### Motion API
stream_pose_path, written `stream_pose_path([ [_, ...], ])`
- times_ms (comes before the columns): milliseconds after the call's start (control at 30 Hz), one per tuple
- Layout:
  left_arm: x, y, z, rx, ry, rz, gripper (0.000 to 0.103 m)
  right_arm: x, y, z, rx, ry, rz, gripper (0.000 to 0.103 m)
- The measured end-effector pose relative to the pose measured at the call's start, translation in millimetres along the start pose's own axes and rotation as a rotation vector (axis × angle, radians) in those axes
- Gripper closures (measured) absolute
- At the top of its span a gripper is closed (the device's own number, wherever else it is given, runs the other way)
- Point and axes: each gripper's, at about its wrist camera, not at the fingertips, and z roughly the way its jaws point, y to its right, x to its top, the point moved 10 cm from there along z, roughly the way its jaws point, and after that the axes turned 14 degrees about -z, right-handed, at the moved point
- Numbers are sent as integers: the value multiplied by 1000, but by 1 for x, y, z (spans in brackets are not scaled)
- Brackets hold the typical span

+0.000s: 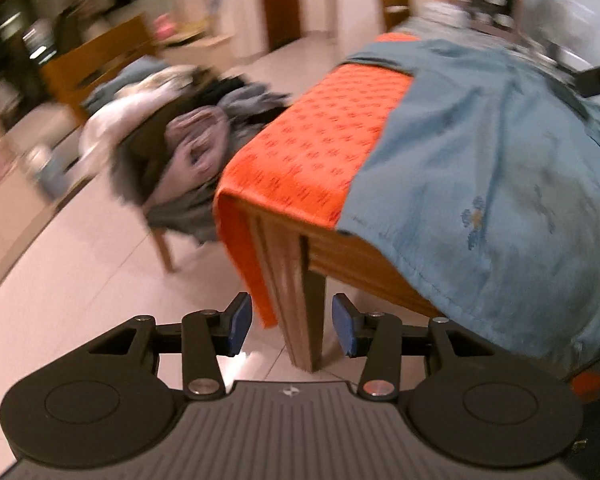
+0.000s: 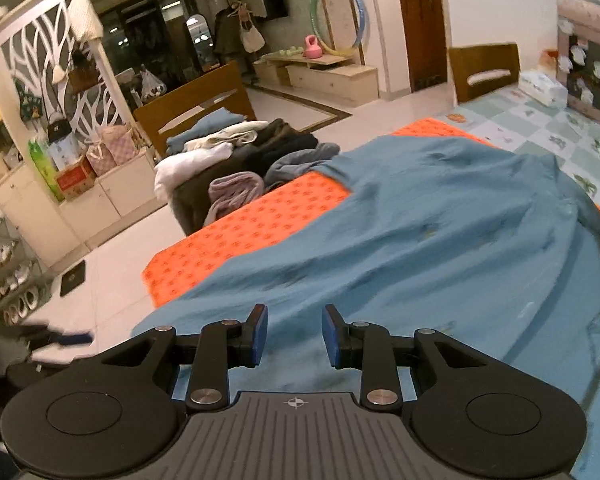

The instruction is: Fold clothes

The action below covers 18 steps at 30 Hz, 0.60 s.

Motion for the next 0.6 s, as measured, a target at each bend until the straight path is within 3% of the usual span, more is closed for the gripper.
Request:
stream_pose_path([
  [100, 9, -3, 8, -105, 5, 84, 53, -3, -35, 8, -11, -8, -8, 67],
  [333, 24, 9, 32, -249, 39, 336, 53, -12, -98, 31, -47, -28, -20, 60],
  [467, 34, 22, 32, -338, 60, 398, 53, -20, -126, 44, -68, -65, -42, 46],
  [600, 43, 34, 27, -421, 71, 442, 58, -24, -149, 58, -92, -89, -97, 46],
])
